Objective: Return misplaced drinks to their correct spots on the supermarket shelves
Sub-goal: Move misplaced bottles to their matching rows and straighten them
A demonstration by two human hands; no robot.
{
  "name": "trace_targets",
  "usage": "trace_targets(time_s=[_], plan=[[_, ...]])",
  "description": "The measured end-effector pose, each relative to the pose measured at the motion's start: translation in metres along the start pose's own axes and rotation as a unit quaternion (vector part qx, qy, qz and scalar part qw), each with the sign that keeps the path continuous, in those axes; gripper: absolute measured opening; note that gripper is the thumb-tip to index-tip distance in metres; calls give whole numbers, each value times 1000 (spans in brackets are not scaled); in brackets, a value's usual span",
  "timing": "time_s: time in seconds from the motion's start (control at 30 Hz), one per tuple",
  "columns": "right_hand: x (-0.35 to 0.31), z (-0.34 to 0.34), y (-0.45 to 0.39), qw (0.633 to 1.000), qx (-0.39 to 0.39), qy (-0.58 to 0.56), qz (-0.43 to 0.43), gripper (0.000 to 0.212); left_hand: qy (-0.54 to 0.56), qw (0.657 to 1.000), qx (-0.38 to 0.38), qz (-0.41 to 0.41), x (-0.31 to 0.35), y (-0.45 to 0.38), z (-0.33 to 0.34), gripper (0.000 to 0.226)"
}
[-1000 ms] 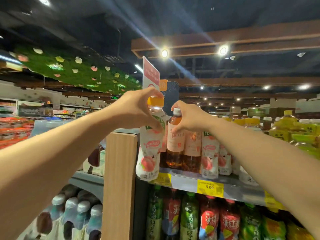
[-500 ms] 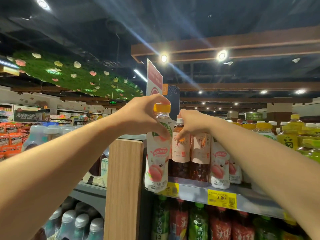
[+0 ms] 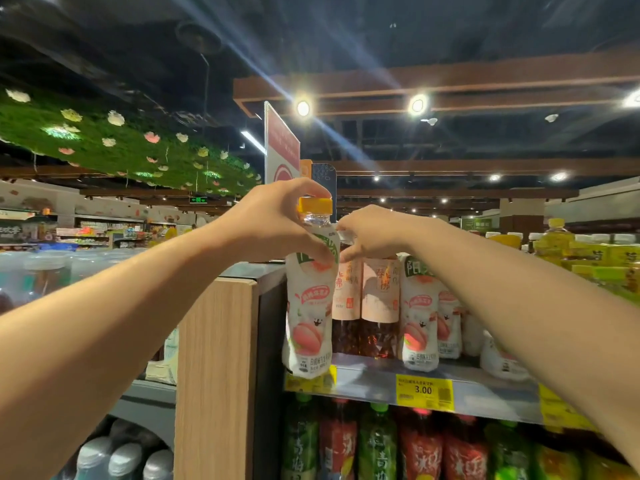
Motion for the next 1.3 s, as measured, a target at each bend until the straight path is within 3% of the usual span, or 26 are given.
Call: trace_targets(time_s=[0.07,0.23,0.47,0.57,0.73,1.03,1.3], plan=[[11,-16,13,997,45,-57,7,60,5,1000,6,6,5,-5,3,74],[60,-46,59,976,134,-164,48,39,35,999,10,23,24,-20,20,76],[142,-48,121,957,174,-158,167,30,82,994,1,79,74,-46,61,75],[170,-40,140,959,158,-118,204,27,106,989,-6,101,98,-59,81,75],[203,-21,157,958,112,-87,250,41,104,987,-11,123,121,-83,108,75],[222,19,150,963,25,-132,234,62,-8,993,-35,114,121,-120,148,81],[221,28,148,971,59,-119,198,66,-68,993,-62,80,101,-138,185,91]])
Point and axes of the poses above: each hand's wrist, its own y-axis away from the middle knuckle, its own z-axis out of the palm, x = y × z, the point moved 9 cm from there along -y, towards the middle knuckle, and after that the axes turned 7 degrees about z, right-handed, at the moved point
